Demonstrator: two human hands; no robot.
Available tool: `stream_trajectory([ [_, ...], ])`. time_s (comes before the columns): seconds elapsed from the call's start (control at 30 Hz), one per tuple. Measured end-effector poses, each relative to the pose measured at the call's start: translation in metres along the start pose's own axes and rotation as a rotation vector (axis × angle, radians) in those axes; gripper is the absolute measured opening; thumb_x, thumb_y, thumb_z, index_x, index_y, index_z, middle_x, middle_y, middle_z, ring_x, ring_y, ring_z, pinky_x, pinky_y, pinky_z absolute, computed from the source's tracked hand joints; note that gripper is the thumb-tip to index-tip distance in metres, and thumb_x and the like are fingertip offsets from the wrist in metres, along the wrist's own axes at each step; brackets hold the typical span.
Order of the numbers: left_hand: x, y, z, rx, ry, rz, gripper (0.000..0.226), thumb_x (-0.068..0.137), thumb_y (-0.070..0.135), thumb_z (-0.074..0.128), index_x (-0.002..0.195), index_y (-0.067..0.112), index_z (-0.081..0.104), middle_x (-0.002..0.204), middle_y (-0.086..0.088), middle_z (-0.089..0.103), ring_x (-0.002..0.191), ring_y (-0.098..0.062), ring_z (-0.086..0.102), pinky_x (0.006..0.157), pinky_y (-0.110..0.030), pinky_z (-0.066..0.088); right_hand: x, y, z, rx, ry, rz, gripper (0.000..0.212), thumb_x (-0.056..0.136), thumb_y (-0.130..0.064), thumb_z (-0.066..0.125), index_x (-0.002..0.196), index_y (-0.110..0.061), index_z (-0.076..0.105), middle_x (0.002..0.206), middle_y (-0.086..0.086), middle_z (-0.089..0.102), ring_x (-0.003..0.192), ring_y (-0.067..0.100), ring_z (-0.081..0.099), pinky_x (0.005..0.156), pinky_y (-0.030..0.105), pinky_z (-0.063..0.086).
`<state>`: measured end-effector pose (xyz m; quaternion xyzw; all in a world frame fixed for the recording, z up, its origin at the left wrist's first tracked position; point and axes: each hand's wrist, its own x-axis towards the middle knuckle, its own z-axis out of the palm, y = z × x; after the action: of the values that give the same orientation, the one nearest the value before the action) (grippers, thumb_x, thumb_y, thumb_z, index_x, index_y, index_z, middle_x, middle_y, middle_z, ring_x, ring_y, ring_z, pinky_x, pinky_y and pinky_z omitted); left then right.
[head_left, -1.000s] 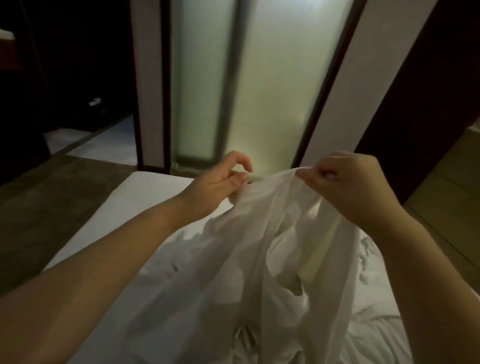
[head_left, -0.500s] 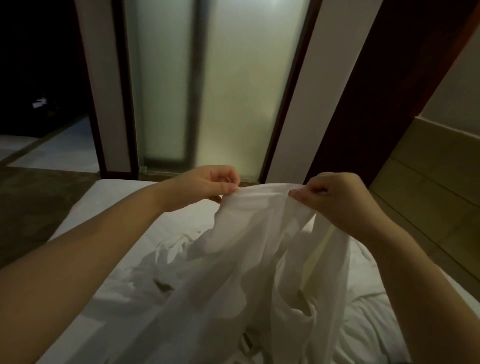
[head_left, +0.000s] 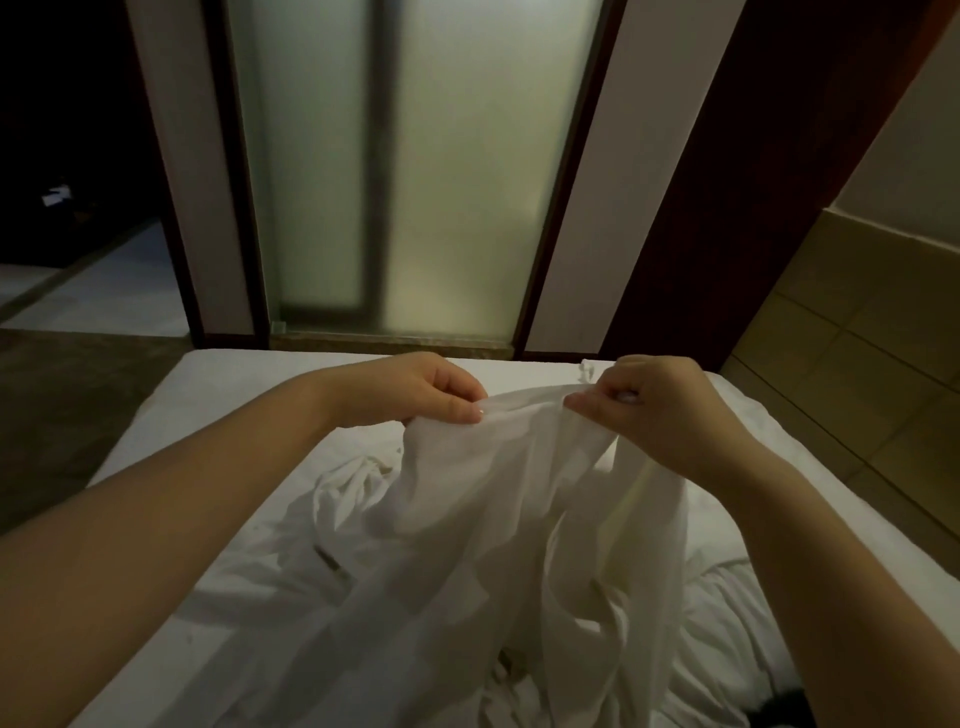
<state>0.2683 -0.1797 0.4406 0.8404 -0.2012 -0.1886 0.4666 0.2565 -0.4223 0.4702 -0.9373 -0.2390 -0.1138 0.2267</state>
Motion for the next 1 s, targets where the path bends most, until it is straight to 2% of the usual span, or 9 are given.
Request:
stream_trajectory([
  [0.2, -0.001, 0.008, 0.001, -0.173, -0.034, -0.024, 0.022, 0.09, 0.029, 0.048, 0.098, 0.024, 0.068, 0.094, 0.007, 0.069, 0.086, -0.009, 0.064, 0.072, -0.023, 0.051, -0.011, 0.002, -0.002, -0.008, -0.035, 0.023, 0.03, 0.083, -0.039, 0.065, 0.066, -0.015, 0.067, 0.068, -0.001, 0.059, 0.063, 0.012, 0.052, 0.058, 0.024, 0.041],
  [0.3, 0.0, 0.011, 0.003, -0.091, -0.04, -0.006, 0.02, 0.095, 0.02, 0.048, 0.097, 0.024, 0.067, 0.086, 0.011, 0.068, 0.079, -0.005, 0.063, 0.065, -0.019, 0.049, -0.014, 0.0, -0.002, -0.017, -0.047, 0.029, 0.023, 0.083, -0.04, 0.065, 0.068, -0.022, 0.066, 0.068, -0.008, 0.058, 0.063, 0.009, 0.052, 0.059, 0.019, 0.04],
  [0.4, -0.006, 0.015, 0.007, -0.016, -0.187, -0.052, 0.015, 0.096, 0.014, 0.049, 0.096, 0.015, 0.064, 0.067, 0.01, 0.061, 0.054, -0.006, 0.047, 0.052, -0.016, 0.038, -0.017, -0.002, 0.0, -0.005, -0.065, 0.031, 0.02, 0.084, -0.038, 0.065, 0.072, -0.022, 0.067, 0.071, -0.007, 0.06, 0.066, 0.009, 0.054, 0.063, 0.022, 0.045],
  [0.5, -0.011, 0.015, 0.016, 0.141, -0.257, -0.093, 0.012, 0.095, 0.011, 0.051, 0.09, 0.014, 0.061, 0.063, 0.015, 0.06, 0.05, -0.006, 0.044, 0.052, -0.018, 0.036, -0.021, -0.005, 0.004, 0.015, -0.068, 0.004, 0.02, 0.083, -0.037, 0.066, 0.072, -0.021, 0.067, 0.069, -0.01, 0.058, 0.064, 0.007, 0.053, 0.06, 0.018, 0.042],
  [0.63, -0.014, 0.01, 0.023, 0.255, -0.035, -0.045, 0.015, 0.093, 0.012, 0.052, 0.085, 0.021, 0.06, 0.069, 0.011, 0.058, 0.062, -0.005, 0.051, 0.066, -0.02, 0.044, -0.021, -0.008, 0.008, 0.013, -0.089, 0.004, 0.023, 0.083, -0.04, 0.065, 0.076, -0.019, 0.069, 0.072, -0.007, 0.06, 0.067, 0.01, 0.055, 0.066, 0.027, 0.049],
  [0.73, -0.018, 0.007, 0.018, 0.292, 0.225, 0.071, 0.02, 0.095, 0.011, 0.048, 0.083, 0.026, 0.055, 0.079, 0.008, 0.056, 0.074, -0.007, 0.051, 0.076, -0.026, 0.043, -0.022, -0.009, 0.007, 0.014, -0.112, 0.013, 0.022, 0.083, -0.04, 0.065, 0.07, -0.022, 0.063, 0.069, -0.007, 0.058, 0.066, 0.01, 0.053, 0.064, 0.023, 0.045],
  [0.8, -0.02, 0.01, 0.016, 0.238, 0.377, 0.162, 0.017, 0.094, 0.018, 0.047, 0.081, 0.028, 0.051, 0.077, 0.007, 0.055, 0.073, -0.007, 0.049, 0.076, -0.027, 0.043, -0.024, -0.008, 0.006, 0.027, -0.115, 0.018, 0.023, 0.083, -0.039, 0.065, 0.07, -0.02, 0.063, 0.069, -0.006, 0.058, 0.066, 0.01, 0.052, 0.062, 0.02, 0.042],
  [0.87, -0.021, 0.018, 0.017, 0.33, 0.478, 0.265, 0.01, 0.087, 0.026, 0.042, 0.079, 0.029, 0.047, 0.071, 0.011, 0.051, 0.066, 0.0, 0.044, 0.069, -0.019, 0.039, -0.025, -0.006, 0.005, 0.028, -0.076, 0.001, 0.03, 0.083, -0.039, 0.066, 0.07, -0.012, 0.067, 0.07, -0.001, 0.061, 0.066, 0.012, 0.053, 0.063, 0.023, 0.042],
  [1.0, -0.025, 0.035, 0.021, 0.548, 0.529, 0.421, 0.011, 0.089, 0.023, 0.041, 0.09, 0.015, 0.048, 0.07, 0.007, 0.051, 0.062, -0.011, 0.044, 0.065, -0.011, 0.036, -0.028, -0.001, -0.002, 0.033, 0.013, -0.021, 0.033, 0.083, -0.039, 0.065, 0.075, -0.008, 0.072, 0.073, 0.006, 0.063, 0.068, 0.017, 0.057, 0.069, 0.034, 0.047],
])
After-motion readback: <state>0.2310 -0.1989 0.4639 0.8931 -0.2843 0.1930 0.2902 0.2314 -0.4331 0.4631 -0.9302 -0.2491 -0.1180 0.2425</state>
